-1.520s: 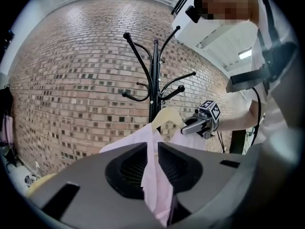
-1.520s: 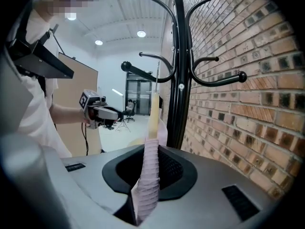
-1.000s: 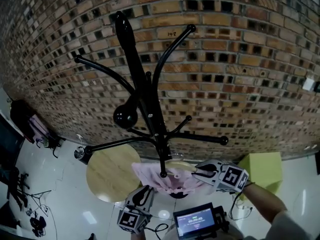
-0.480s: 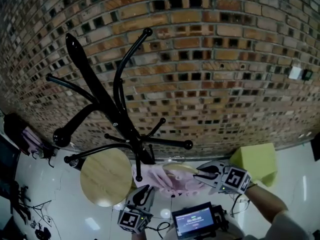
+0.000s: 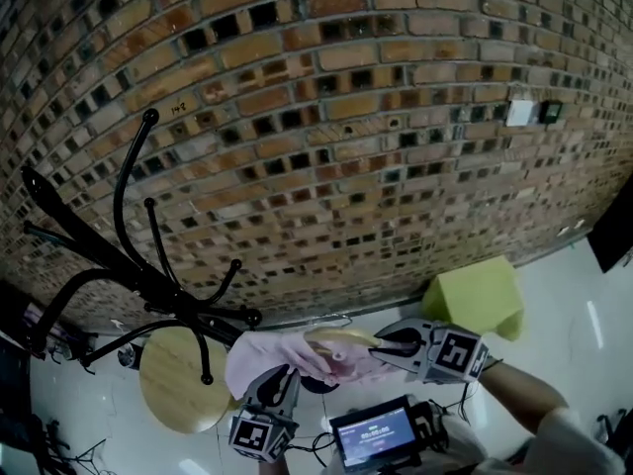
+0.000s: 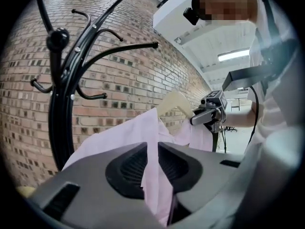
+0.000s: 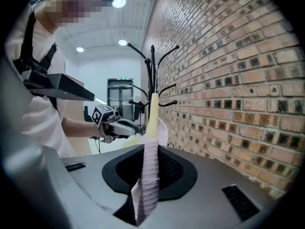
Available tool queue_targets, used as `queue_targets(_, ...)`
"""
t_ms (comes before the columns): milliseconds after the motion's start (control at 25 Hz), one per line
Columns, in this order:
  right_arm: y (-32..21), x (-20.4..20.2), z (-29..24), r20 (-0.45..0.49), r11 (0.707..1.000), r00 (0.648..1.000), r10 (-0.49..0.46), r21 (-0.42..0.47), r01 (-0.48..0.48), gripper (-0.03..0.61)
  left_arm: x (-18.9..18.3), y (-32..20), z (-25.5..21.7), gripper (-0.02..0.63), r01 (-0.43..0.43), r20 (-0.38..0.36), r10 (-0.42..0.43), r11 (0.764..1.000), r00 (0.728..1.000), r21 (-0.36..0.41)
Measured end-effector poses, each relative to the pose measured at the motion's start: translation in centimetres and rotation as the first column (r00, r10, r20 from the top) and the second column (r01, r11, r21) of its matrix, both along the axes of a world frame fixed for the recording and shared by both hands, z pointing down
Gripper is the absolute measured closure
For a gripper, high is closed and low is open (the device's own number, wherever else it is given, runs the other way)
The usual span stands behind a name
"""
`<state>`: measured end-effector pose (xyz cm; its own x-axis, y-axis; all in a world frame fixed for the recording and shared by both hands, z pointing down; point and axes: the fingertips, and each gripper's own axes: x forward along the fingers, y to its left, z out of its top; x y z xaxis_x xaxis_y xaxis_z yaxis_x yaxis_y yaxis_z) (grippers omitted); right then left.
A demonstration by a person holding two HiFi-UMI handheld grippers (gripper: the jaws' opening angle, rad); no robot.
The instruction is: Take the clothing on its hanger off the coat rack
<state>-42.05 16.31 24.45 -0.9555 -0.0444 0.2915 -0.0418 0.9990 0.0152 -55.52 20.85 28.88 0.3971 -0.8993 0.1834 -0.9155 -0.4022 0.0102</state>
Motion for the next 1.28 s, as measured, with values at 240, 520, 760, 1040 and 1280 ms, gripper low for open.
queue_targets(240,-1.4,7.1,-0.9,0.039,0.997,0.996,0.082,-0.013,-0.081,0.531,6.5,-3.1,-0.7,0.541,-0.073,0.016,0.073,0.997,0.997,-0.003)
queue_targets(520,-3.5,15.8,-1.0,0.062,0.986,0.984,0.165,-0.002,-0.165,0.53,14.4,-6.3,-1.2,0.541,-0.143,0.037,0.143,0.99,0.989,-0.009)
queue_targets(760,-5.2,24.0,-0.3,0.042,0.969,0.968,0.247,0.015,-0.248,0.529,21.4,-8.5,-1.4,0.541,-0.202,0.065,0.202,0.979,0.977,-0.005)
queue_targets(1040,-6.7,32.2,0.2,0.035,0.937,0.937,0.347,0.03,-0.348,0.531,29.0,-11.5,-1.0,0.541,-0.276,0.084,0.275,0.961,0.958,0.006)
queue_targets(1280,-7.8,38.5,0.3,0.026,0.893,0.894,0.448,0.036,-0.449,0.531,35.2,-13.2,-0.8,0.541,-0.343,0.102,0.342,0.939,0.934,-0.005)
